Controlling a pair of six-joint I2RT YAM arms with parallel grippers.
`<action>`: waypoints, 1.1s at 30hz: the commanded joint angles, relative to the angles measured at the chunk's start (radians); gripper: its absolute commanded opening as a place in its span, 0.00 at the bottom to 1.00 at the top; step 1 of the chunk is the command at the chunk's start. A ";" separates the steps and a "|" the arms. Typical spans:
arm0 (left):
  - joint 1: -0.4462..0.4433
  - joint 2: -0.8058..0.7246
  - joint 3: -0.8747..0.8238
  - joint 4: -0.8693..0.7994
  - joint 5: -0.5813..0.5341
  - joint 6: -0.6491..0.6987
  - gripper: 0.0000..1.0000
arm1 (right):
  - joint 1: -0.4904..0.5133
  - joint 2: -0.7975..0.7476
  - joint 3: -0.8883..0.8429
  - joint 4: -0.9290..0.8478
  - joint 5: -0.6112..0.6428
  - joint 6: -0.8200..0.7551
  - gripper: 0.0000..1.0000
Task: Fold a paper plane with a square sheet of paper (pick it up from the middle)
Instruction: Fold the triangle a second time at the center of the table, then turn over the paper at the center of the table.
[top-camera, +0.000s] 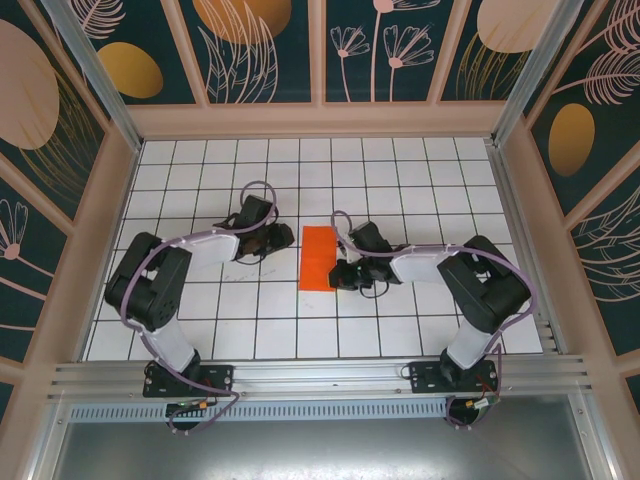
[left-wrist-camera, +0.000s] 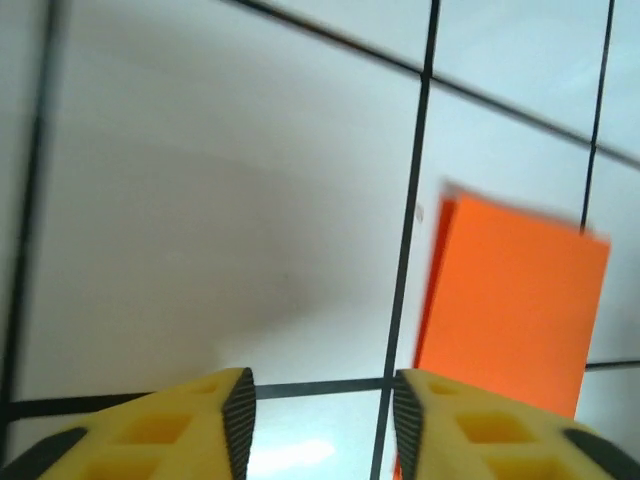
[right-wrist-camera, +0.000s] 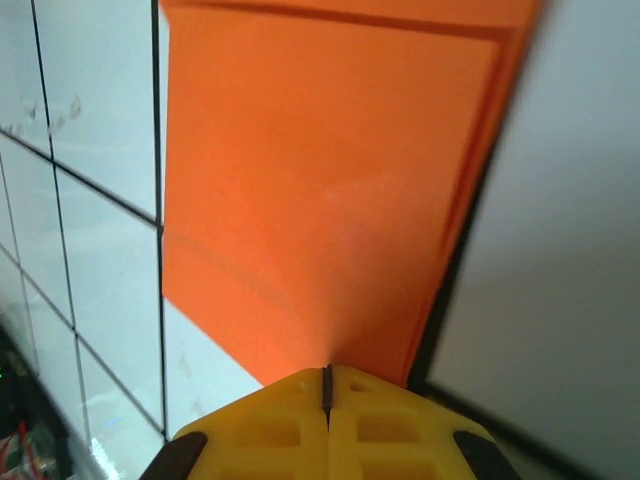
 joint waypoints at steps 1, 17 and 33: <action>0.006 -0.095 0.004 -0.037 -0.087 -0.019 0.57 | 0.017 -0.048 0.045 -0.074 -0.004 0.113 0.00; 0.011 -0.314 -0.128 0.012 -0.012 -0.012 0.98 | -0.108 -0.030 0.098 0.041 0.086 0.014 0.48; 0.009 -0.266 -0.267 0.269 0.183 -0.110 0.98 | -0.104 0.037 0.019 0.181 0.006 -0.005 0.38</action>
